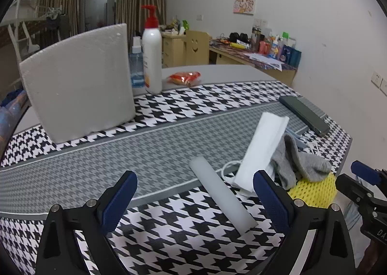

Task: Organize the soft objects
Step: 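Move the right gripper to the yellow mesh pad while the left gripper grasps the white tube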

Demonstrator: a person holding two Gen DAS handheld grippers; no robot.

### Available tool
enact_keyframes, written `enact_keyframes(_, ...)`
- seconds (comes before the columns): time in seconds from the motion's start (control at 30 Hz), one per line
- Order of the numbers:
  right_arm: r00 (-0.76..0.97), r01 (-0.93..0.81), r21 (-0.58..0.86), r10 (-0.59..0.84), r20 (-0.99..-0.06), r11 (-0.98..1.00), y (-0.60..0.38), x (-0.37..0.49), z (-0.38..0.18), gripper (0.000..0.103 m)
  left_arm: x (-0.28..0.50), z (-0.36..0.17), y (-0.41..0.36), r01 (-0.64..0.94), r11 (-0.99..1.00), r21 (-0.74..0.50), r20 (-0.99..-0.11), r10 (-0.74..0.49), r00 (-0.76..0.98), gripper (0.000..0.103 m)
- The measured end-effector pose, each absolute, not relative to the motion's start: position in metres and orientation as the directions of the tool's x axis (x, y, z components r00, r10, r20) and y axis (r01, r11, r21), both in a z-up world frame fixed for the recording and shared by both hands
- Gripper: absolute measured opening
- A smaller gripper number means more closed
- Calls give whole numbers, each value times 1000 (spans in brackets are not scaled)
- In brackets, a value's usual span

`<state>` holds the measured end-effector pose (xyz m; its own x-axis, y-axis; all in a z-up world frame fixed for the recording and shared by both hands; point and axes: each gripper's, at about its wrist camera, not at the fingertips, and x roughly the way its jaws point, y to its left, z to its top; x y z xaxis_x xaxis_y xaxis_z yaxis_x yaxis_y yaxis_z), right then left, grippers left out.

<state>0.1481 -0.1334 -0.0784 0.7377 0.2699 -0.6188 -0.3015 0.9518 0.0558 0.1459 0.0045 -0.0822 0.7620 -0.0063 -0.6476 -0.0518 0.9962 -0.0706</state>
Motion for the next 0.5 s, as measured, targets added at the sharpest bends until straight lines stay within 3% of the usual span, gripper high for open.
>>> enact_keyframes(0.5,698,-298,78,273,-663,951,-143,141,-95,70,158,-108,-14,-17,998,-57,-725,-30,688,76)
